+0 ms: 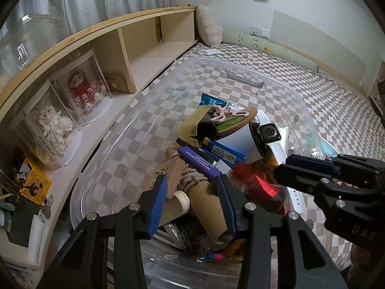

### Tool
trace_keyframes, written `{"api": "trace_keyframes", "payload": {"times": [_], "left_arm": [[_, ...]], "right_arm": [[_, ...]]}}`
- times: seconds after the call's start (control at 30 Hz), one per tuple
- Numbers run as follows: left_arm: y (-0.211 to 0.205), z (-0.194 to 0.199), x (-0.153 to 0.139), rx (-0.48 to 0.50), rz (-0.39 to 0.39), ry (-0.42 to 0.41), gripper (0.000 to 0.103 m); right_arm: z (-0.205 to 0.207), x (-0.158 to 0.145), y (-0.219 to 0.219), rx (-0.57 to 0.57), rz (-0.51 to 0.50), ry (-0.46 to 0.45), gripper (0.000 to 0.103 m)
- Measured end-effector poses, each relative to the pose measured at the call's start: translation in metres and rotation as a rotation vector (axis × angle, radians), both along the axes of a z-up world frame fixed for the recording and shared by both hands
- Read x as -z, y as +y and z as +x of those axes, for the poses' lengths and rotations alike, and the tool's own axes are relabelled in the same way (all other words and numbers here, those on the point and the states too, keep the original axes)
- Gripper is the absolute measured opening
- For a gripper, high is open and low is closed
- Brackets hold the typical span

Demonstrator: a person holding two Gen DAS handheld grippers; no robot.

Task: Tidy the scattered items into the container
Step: 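Lower both grippers into the clear box and open them to drop the items, then withdraw both open grippers from the box back toward the scattered items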

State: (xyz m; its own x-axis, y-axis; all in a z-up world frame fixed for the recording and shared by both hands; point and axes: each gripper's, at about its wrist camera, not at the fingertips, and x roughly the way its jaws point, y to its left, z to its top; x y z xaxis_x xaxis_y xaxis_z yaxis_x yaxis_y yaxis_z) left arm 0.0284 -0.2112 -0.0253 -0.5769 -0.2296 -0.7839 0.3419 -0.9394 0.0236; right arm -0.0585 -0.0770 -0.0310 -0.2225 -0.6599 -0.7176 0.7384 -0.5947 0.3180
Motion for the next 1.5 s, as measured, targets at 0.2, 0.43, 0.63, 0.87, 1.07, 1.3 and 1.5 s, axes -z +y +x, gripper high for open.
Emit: {"api": "trace_keyframes", "payload": {"times": [0.2, 0.43, 0.63, 0.87, 1.07, 1.3, 1.5], "left_arm": [[0.004, -0.001, 0.000, 0.005, -0.009, 0.001, 0.043], [0.011, 0.000, -0.003, 0.016, -0.021, 0.018, 0.065], [0.019, -0.002, -0.005, 0.027, -0.036, 0.027, 0.085], [0.027, -0.005, -0.006, 0.042, -0.043, 0.036, 0.100], [0.036, -0.011, -0.007, 0.051, -0.043, 0.034, 0.100], [0.054, -0.018, -0.010, 0.095, -0.041, 0.046, 0.103], [0.073, -0.027, -0.014, 0.126, -0.025, 0.053, 0.103]], "right_arm": [[-0.001, -0.004, 0.009, 0.031, -0.007, 0.029, 0.023], [-0.003, -0.011, 0.023, 0.083, -0.025, 0.075, 0.074], [-0.005, -0.016, 0.035, 0.132, -0.037, 0.110, 0.084], [-0.010, -0.016, 0.052, 0.188, -0.024, 0.153, 0.103], [-0.015, -0.012, 0.066, 0.207, -0.006, 0.155, 0.103], [-0.023, -0.013, 0.094, 0.267, -0.039, 0.133, 0.103], [-0.028, -0.011, 0.116, 0.314, -0.015, 0.147, 0.103]]}}
